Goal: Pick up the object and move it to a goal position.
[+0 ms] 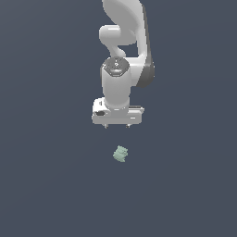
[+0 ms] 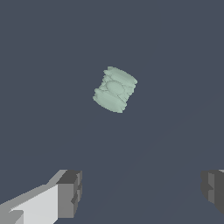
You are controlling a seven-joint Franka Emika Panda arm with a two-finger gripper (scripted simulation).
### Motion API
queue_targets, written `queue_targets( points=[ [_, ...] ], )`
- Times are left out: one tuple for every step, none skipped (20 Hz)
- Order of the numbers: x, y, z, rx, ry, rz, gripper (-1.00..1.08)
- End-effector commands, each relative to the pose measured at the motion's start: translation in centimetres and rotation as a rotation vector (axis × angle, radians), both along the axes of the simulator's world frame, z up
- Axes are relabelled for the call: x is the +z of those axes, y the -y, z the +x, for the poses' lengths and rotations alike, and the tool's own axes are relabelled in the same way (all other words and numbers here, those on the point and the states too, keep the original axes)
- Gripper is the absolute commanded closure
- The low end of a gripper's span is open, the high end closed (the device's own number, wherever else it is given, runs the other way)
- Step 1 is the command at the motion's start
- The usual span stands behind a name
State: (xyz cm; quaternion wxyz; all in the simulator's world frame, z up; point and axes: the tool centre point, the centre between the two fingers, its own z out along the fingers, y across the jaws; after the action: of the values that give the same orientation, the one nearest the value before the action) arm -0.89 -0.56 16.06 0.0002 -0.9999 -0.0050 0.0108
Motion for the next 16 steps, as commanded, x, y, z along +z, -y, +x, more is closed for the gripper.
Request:
queue_targets(
  points=[
    [0.0,0.0,0.0,0.000,0.000,0.000,-0.92],
    [0.0,0.0,0.0,0.000,0.000,0.000,-0.92],
    [0.0,-0.1,-0.1,0.002,-0.002,0.002,-0.92],
    [-0.1,-0.2,-0.1,0.004,-0.005,0.004,-0.92],
    [-0.1,-0.4,-0.2,0.007,-0.009,0.007,-0.92],
    [-0.2,-0.7,-0.4,0.011,-0.014,0.010,-0.92],
    [-0.3,-0.9,-0.5,0.016,-0.019,0.014,-0.92],
    [-0.3,-1.1,-0.6,0.020,-0.023,0.017,-0.92],
    [-0.3,-1.2,-0.7,0.023,-0.026,0.019,-0.92],
    [-0.3,-1.2,-0.8,0.026,-0.027,0.020,-0.92],
    [-0.3,-1.2,-0.8,0.027,-0.028,0.020,-0.92],
    [-0.3,-1.2,-0.8,0.027,-0.028,0.020,-0.92],
    [-0.3,-1.2,-0.7,0.025,-0.027,0.020,-0.92],
    [-0.3,-1.2,-0.7,0.023,-0.026,0.019,-0.92],
    [-0.4,-1.2,-0.6,0.018,-0.026,0.019,-0.92],
    [-0.4,-1.2,-0.5,0.013,-0.025,0.019,-0.92]
  ],
)
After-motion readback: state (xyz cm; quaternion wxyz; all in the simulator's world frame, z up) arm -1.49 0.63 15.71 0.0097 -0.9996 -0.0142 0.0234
